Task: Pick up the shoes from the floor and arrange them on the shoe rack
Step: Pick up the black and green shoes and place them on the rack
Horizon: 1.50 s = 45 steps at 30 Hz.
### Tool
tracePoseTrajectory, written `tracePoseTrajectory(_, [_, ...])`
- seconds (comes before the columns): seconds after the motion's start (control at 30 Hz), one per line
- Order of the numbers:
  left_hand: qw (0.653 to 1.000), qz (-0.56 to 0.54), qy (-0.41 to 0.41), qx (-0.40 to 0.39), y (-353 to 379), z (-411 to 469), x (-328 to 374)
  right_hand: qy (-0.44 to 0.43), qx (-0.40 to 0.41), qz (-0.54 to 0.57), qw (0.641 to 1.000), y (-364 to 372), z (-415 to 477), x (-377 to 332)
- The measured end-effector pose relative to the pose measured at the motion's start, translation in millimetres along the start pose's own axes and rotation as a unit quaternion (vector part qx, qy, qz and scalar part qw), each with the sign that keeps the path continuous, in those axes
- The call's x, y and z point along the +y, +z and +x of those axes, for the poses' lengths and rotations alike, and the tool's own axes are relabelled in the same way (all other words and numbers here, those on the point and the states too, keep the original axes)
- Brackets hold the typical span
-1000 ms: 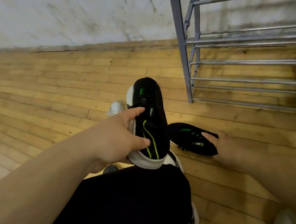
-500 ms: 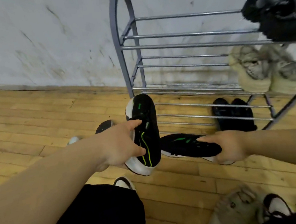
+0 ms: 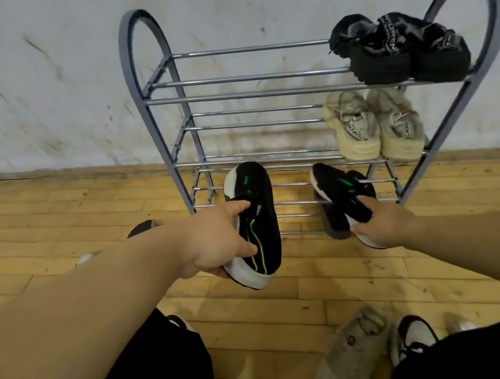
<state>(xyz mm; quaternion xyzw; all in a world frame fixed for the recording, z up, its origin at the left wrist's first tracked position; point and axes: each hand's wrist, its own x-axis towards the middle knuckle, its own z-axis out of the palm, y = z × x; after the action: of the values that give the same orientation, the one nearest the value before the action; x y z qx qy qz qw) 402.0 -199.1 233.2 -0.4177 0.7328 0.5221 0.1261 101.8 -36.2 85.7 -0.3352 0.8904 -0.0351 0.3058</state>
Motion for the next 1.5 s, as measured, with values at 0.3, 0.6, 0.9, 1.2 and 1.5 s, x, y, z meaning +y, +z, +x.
tracePoseTrajectory(0.3, [1.0,0.007,-0.016,-0.026,6.2,40.5,18.8,0.132,0.07,0.033,0.988,-26.6,61.0,7.1])
tracePoseTrajectory(0.6, [0.999,-0.01,-0.026,-0.041,13.9,72.6,39.4,0.101,0.01,-0.044,0.994,-6.2,79.1,16.1])
tracePoseTrajectory(0.9, [0.998,0.001,-0.018,-0.061,28.8,88.6,55.5,0.049,0.106,-0.084,0.99,4.3,93.3,26.9])
tracePoseTrajectory(1.2, [0.998,0.011,-0.006,-0.067,41.3,99.3,60.7,0.037,0.068,-0.178,0.981,-5.7,106.3,39.5])
tracePoseTrajectory(1.5, [0.99,0.112,0.069,-0.05,78.0,121.8,54.3,-0.055,0.061,-0.23,0.97,-19.1,80.9,67.1])
